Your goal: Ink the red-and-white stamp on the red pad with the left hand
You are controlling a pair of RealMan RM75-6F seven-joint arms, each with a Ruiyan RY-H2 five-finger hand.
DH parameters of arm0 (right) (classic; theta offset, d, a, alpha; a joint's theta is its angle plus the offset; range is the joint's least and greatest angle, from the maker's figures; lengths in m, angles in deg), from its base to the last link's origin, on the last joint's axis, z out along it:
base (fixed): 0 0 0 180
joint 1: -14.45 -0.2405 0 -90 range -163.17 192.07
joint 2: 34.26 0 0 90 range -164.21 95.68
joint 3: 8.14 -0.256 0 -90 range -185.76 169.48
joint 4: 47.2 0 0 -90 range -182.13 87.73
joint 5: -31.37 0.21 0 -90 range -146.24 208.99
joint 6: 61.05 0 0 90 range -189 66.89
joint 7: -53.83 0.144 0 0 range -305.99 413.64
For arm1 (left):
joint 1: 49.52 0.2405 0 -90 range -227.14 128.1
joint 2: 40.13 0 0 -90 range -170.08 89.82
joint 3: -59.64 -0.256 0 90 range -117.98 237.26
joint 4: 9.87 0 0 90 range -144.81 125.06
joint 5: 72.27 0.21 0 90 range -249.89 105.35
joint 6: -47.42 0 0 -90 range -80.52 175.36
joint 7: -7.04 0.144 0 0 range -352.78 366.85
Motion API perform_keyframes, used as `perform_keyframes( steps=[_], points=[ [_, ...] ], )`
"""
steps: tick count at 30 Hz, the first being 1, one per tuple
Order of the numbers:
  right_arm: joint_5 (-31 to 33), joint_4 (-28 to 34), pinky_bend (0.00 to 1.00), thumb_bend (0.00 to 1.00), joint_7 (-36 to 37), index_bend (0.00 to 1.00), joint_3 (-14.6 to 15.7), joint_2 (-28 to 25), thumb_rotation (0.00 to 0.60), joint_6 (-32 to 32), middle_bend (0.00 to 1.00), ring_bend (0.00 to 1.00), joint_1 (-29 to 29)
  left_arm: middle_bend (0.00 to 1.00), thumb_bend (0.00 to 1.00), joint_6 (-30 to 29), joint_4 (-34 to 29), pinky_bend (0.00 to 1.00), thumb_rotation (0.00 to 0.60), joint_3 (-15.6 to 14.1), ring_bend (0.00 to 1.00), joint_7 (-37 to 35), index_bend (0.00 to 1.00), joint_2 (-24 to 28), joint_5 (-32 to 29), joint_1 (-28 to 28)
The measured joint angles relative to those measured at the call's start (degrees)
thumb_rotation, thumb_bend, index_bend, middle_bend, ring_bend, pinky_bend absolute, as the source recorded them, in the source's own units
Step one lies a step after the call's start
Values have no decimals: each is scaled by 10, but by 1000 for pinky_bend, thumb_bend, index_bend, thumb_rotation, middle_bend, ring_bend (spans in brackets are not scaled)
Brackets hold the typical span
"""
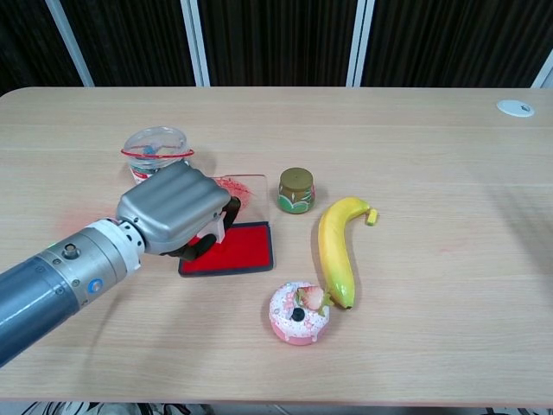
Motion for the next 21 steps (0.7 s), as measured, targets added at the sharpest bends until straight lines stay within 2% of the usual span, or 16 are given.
perform_keyframes(
  steps=[12, 21],
  points=[
    [-2, 0, 177, 150, 0, 0, 0, 0, 600, 1, 0, 0, 0, 750, 548, -15, -32, 668, 600, 15, 618, -5, 728, 13, 16, -4],
    [-2, 0, 177, 150, 1, 0, 1, 0, 600, 1, 0, 0, 1, 750, 548, -14, -40, 668, 600, 11, 618, 3, 729, 15, 20, -3]
  ],
)
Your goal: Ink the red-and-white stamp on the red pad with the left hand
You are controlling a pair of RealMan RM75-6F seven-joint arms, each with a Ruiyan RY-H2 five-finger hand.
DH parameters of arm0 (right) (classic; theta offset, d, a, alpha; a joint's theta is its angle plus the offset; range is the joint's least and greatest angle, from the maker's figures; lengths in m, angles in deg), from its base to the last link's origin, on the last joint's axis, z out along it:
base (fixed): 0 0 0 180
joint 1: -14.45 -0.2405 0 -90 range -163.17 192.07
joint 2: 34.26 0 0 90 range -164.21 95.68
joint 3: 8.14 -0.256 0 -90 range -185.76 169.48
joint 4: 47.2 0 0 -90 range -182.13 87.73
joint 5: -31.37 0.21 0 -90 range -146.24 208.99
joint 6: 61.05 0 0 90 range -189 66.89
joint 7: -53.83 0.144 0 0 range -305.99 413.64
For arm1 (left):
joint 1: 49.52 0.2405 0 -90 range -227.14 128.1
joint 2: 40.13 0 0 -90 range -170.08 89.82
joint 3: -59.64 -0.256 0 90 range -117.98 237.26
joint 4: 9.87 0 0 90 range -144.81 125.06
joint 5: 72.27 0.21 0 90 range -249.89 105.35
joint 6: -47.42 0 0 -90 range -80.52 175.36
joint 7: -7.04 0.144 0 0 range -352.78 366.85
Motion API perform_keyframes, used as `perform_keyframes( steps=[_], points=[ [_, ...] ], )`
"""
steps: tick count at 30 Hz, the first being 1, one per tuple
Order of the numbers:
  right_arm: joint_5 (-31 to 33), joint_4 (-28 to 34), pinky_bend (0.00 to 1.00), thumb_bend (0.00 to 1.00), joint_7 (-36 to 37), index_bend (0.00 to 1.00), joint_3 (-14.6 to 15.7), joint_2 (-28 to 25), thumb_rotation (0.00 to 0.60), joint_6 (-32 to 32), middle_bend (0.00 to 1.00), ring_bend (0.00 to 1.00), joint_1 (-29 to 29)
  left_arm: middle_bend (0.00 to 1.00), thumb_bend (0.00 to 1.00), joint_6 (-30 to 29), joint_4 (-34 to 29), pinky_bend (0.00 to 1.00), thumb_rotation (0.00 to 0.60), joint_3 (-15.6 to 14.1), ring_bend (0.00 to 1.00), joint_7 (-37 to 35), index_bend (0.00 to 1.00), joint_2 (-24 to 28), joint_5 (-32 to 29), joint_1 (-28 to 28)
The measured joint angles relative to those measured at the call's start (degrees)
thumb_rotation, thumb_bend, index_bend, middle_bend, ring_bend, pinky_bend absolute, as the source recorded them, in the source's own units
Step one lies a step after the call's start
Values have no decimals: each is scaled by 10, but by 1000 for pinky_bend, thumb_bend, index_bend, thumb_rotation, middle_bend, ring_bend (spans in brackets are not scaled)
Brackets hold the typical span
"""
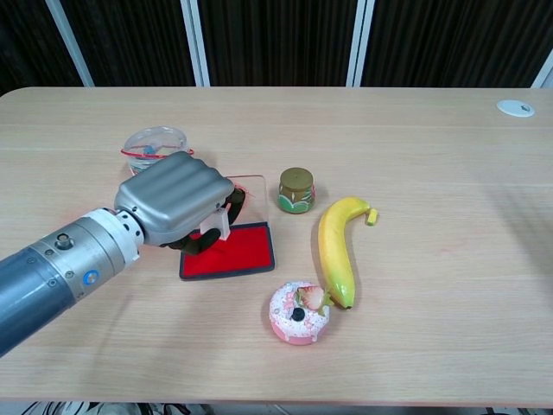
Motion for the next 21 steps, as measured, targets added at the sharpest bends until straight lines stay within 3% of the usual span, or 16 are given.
perform_keyframes(
  steps=[21],
  points=[
    [1, 0, 177, 150, 1, 0, 0, 0, 600, -2, 0, 0, 0, 752, 548, 14, 37, 668, 600, -14, 618, 2, 730, -17, -4, 9]
  ],
)
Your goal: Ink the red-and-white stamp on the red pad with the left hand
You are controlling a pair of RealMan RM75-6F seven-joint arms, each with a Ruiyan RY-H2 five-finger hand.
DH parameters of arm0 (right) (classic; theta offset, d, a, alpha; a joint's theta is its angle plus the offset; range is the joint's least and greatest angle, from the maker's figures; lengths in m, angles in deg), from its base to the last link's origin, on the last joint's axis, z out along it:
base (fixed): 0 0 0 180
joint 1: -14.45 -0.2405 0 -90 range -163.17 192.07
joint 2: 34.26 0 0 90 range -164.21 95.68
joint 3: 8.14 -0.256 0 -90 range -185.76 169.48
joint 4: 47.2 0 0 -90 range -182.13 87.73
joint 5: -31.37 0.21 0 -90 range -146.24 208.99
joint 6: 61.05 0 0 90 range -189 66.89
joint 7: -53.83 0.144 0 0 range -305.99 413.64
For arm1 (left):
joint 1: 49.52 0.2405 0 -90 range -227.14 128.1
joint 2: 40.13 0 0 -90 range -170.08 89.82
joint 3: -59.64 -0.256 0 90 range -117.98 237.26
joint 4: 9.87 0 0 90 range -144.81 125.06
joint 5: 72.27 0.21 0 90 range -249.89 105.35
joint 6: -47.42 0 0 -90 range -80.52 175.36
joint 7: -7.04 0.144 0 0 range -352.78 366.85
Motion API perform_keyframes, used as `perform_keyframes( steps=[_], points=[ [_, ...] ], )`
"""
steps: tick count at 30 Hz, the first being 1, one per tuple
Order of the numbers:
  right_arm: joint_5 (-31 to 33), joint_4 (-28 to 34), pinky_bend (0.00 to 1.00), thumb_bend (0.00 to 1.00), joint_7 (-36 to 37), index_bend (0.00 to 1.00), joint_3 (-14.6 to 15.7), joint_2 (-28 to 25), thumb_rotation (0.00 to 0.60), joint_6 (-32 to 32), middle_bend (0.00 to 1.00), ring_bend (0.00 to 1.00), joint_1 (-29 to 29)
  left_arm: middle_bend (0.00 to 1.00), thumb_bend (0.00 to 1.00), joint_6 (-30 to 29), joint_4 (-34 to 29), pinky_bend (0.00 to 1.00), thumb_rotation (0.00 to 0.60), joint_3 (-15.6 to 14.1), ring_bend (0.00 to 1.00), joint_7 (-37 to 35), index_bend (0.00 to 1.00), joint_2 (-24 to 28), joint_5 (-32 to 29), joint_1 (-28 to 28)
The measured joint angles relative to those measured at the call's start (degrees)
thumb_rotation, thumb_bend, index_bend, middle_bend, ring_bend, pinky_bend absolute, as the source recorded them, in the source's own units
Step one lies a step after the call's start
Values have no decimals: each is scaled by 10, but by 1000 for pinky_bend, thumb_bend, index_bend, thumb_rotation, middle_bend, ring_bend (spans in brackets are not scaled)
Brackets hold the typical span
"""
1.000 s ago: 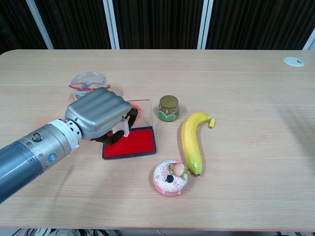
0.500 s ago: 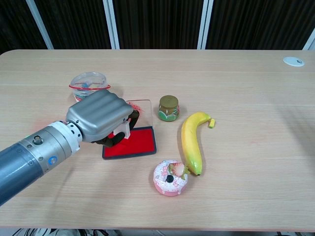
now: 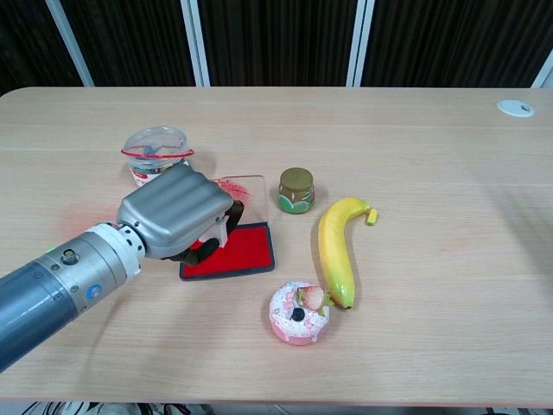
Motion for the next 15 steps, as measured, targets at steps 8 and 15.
perform_keyframes(
  steps=[8, 15],
  points=[
    [-1, 1, 177, 151, -1, 0, 0, 0, 600, 1, 0, 0, 0, 753, 549, 4, 3, 669, 600, -4, 619, 3, 731, 0, -1, 4],
    [-1, 1, 177, 150, -1, 0, 0, 0, 600, 2, 0, 0, 1, 752, 548, 2, -2, 669, 600, 1, 619, 3, 731, 3, 0, 4]
  ],
)
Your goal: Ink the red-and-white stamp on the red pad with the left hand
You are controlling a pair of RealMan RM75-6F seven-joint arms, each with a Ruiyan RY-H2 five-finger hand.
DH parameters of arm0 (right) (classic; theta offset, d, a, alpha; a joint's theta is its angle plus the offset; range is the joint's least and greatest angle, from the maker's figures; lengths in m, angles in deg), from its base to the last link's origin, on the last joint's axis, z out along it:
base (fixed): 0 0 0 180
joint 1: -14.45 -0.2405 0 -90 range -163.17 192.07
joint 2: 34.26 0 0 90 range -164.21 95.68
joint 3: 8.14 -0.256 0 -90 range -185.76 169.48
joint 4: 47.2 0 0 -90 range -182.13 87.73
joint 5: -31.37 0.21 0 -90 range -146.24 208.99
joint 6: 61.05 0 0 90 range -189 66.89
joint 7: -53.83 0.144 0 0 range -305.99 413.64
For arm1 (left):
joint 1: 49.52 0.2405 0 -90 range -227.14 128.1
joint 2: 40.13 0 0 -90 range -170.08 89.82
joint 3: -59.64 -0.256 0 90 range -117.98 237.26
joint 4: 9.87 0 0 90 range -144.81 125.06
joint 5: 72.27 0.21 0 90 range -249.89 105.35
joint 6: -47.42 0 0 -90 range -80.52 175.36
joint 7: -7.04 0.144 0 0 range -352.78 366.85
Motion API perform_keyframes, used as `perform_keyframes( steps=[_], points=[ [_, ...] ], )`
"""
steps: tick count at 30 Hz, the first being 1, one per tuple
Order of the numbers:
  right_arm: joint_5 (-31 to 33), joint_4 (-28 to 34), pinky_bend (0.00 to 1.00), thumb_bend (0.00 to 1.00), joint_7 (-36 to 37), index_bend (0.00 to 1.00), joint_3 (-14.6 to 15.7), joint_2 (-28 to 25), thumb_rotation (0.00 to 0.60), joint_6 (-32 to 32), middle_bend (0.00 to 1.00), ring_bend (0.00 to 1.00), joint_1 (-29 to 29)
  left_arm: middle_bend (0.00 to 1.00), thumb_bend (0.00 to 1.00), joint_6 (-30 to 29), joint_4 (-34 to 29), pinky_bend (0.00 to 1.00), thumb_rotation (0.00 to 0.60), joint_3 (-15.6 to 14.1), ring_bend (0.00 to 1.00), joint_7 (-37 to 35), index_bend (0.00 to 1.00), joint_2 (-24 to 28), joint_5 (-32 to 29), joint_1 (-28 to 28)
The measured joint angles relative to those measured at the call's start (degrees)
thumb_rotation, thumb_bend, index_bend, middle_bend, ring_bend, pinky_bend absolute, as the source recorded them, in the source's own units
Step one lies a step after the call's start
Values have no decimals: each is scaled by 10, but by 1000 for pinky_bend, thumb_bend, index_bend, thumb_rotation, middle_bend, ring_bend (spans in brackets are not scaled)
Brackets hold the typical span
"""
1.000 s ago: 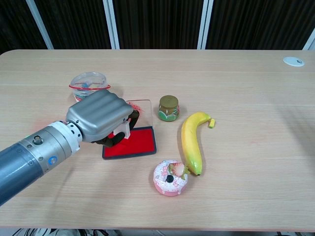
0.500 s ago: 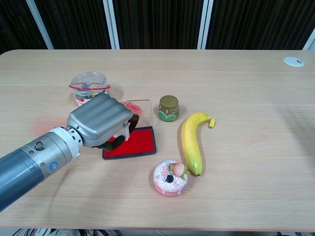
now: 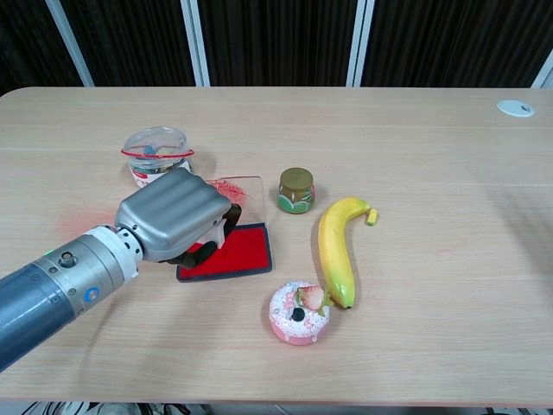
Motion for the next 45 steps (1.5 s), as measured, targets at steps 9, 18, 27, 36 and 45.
perform_keyframes(
  steps=[9, 18, 27, 36, 45],
  points=[
    [-2, 0, 177, 150, -1, 0, 1, 0, 600, 1, 0, 0, 0, 749, 549, -20, -34, 669, 600, 19, 618, -11, 729, 14, 12, -3],
    [-3, 0, 177, 150, 0, 0, 1, 0, 600, 2, 0, 0, 1, 746, 548, -43, -84, 669, 600, 14, 616, -9, 724, 50, 20, 12],
    [-3, 0, 177, 149, 1, 0, 1, 0, 600, 2, 0, 0, 1, 741, 548, -57, -93, 666, 600, 5, 615, -10, 719, 88, 13, 31],
    [-3, 0, 177, 151, 1, 0, 1, 0, 600, 1, 0, 0, 0, 728, 547, -50, -60, 659, 600, 19, 606, -30, 700, 115, -10, 37],
    [0, 1, 177, 151, 0, 0, 1, 0, 600, -1, 0, 0, 0, 705, 543, -31, -11, 649, 600, 27, 584, -48, 681, 100, -23, 31]
  ],
)
